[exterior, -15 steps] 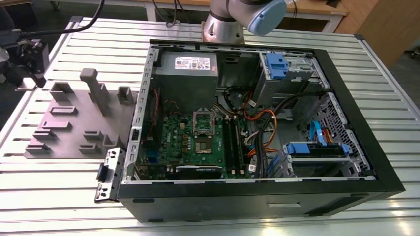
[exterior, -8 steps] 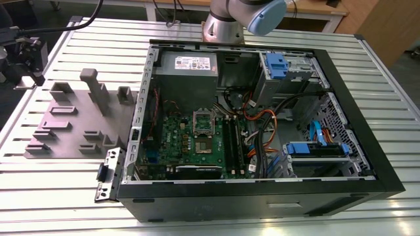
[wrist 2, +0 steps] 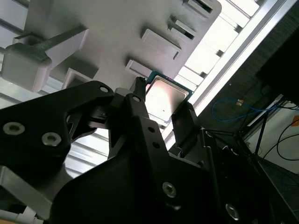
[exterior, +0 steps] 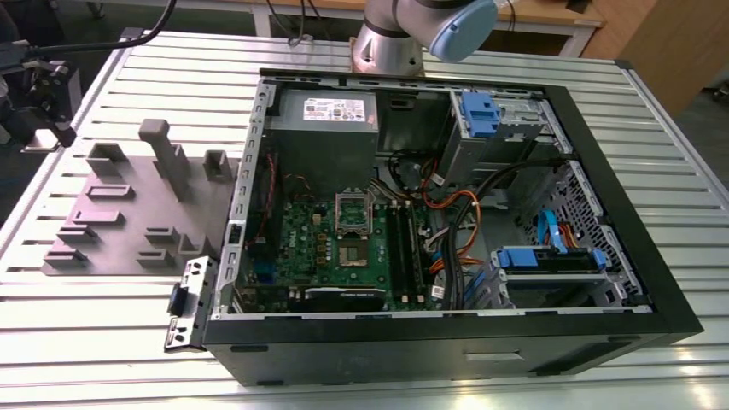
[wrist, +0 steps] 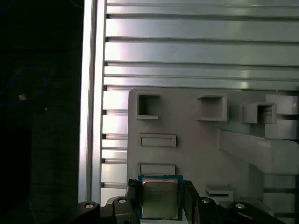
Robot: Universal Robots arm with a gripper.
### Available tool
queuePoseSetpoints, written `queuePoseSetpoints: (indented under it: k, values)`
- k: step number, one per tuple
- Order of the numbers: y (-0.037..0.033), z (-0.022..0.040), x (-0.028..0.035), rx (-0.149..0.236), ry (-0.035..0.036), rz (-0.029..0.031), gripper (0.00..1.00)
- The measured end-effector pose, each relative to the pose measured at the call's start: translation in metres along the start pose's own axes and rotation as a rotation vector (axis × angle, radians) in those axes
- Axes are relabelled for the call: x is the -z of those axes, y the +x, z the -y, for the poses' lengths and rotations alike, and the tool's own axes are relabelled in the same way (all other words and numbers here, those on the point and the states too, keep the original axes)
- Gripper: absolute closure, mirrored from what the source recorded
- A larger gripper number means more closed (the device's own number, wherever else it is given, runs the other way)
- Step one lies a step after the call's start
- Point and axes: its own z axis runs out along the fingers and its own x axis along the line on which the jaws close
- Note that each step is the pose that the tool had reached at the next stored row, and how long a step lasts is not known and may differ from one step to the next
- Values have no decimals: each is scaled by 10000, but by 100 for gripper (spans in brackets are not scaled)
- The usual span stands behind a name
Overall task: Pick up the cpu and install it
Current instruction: 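Pick up the cpu and move it towards the insertion slot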
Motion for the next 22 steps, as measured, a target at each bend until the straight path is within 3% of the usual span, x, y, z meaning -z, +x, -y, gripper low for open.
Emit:
queuePoseSetpoints:
  k: [22]
  values:
    - [0,-2,29,-181,97,2,53]
